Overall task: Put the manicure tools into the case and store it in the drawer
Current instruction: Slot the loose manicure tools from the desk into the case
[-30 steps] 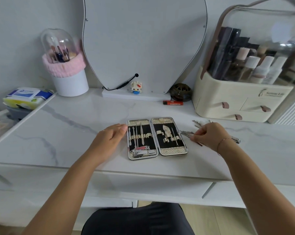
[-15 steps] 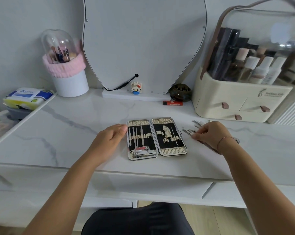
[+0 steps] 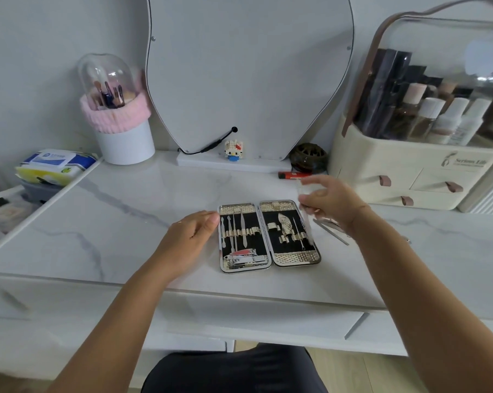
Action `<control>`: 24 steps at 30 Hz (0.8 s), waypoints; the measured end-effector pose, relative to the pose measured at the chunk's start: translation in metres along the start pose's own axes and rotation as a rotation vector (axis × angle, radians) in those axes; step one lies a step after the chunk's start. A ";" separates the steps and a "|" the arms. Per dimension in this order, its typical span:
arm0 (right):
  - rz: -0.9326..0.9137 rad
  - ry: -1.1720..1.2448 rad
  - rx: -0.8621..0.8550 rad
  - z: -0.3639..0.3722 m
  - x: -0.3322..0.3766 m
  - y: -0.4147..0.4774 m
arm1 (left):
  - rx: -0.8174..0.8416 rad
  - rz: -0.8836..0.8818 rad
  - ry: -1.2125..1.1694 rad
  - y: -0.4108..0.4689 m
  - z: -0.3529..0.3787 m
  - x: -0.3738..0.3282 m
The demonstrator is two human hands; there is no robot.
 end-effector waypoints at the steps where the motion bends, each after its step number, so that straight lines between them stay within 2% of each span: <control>1: -0.012 0.012 0.039 0.013 0.006 0.006 | -0.004 0.005 0.015 -0.001 -0.001 -0.004; 5: -0.033 0.061 0.101 0.052 0.026 0.030 | 0.004 0.020 0.061 -0.002 -0.002 -0.012; 11: -0.054 -0.066 0.094 0.076 0.036 0.056 | 0.008 0.037 0.071 -0.001 -0.002 -0.011; 24: -0.026 -0.160 0.202 0.089 0.035 0.067 | -0.017 0.060 0.077 -0.001 -0.005 -0.015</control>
Point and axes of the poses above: each hand's wrist, its own y-axis towards the middle knuckle, its own z-axis out of the palm, x = y × z, the point moved 10 cm from there along y, towards the middle knuckle, and after that the axes turned 12 degrees about z, right-handed, at the moved point
